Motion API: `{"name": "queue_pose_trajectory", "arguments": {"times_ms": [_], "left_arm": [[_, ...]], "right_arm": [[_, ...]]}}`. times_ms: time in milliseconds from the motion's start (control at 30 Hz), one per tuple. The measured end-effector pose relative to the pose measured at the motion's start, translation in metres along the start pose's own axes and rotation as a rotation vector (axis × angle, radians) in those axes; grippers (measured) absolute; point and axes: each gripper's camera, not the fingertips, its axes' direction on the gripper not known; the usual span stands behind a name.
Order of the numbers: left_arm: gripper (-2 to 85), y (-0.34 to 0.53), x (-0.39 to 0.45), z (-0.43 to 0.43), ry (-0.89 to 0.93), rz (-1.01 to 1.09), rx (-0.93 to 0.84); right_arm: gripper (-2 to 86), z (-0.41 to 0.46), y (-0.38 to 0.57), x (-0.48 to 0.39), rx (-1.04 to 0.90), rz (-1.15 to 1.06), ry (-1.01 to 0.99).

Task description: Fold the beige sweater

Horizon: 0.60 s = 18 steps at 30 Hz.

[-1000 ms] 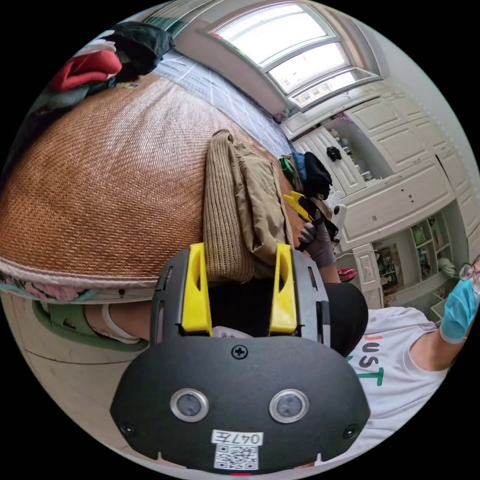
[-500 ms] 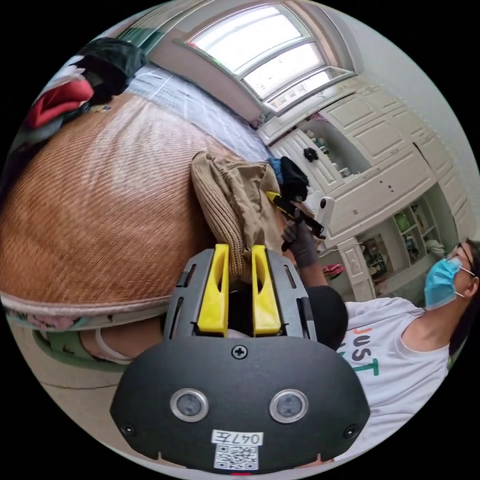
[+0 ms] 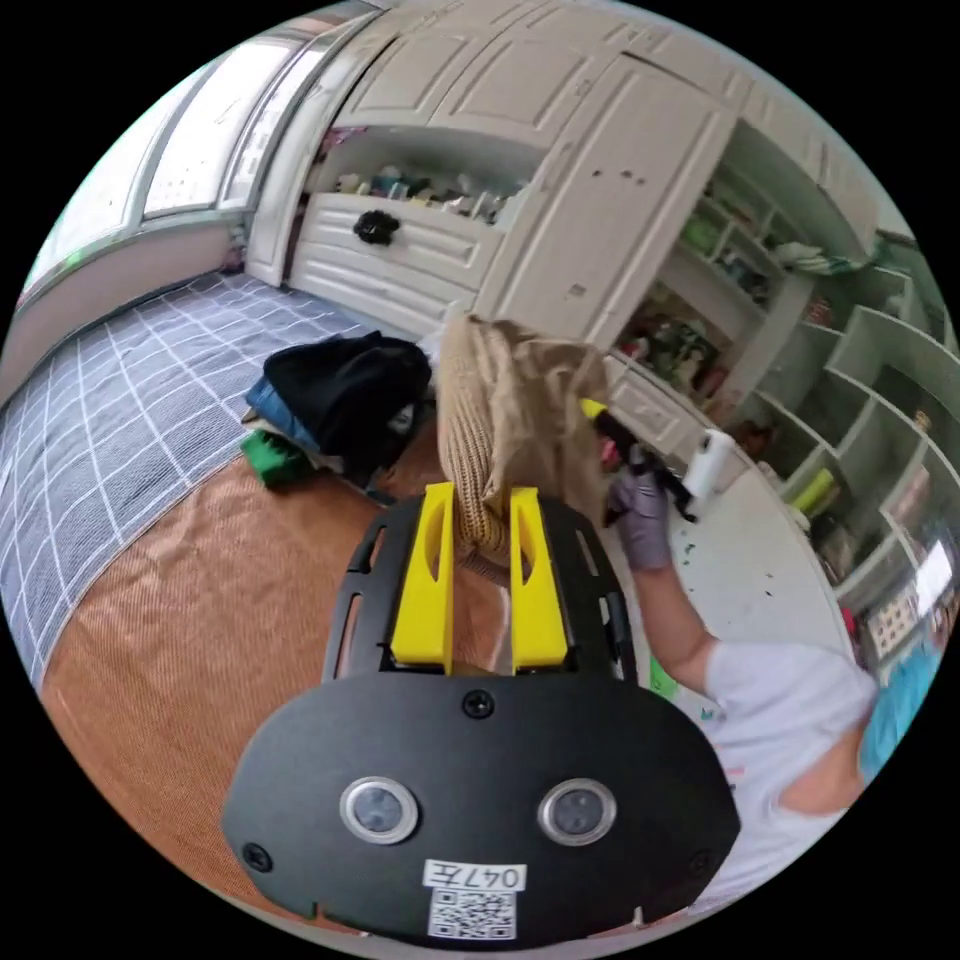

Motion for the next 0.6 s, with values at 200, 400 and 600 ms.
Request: {"name": "queue_pose_trajectory", "arguments": {"times_ms": [200, 400, 600], "left_arm": [[13.7, 0.056, -0.014, 0.103, 0.008, -0.103, -0.15], [3.7, 0.196, 0.002, -0.033, -0.179, -0.188, -0.126], [-0.8, 0.304, 0.025, -0.14, -0.353, -0.288, 0.113]], "right_arm": [[12.4, 0.099, 0.054, 0.192, -0.515, 0.302, 0.197], [8.3, 0.026, 0.079, 0.158, -0.23, 0.178, 0.131], [4.1, 0.045, 0.046, -0.016, -0.192, -0.096, -0.201]]}}
